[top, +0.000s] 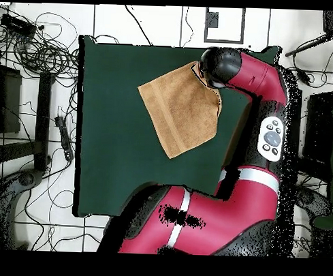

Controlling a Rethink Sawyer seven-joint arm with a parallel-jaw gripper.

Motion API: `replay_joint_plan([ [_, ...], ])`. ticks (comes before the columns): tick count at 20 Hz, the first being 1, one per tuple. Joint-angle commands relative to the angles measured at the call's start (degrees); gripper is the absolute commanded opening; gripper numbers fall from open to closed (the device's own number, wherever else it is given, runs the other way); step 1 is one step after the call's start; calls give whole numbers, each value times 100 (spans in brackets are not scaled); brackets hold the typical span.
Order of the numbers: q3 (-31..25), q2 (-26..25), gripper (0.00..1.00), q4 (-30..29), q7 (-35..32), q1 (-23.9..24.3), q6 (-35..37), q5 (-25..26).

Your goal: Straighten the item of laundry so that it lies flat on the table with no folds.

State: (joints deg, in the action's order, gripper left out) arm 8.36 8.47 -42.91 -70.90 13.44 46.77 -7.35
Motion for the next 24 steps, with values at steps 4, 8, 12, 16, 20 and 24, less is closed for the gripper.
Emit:
replay_joint_plan([
  [4, -732, -484, 100, -747, -168, -39, -353, 302],
  [8, -743, -500, 100, -623, -236, -58, -218, 329],
  [12, -722, -492, 100, -585, -318, -86, -168, 376],
  [16, -696, -329, 100, -665, -388, -132, -9, 328],
  [20, -705, -277, 100, -735, -450, -153, 20, 299],
  [24, -709, -380, 100, -714, -484, -147, -153, 336],
])
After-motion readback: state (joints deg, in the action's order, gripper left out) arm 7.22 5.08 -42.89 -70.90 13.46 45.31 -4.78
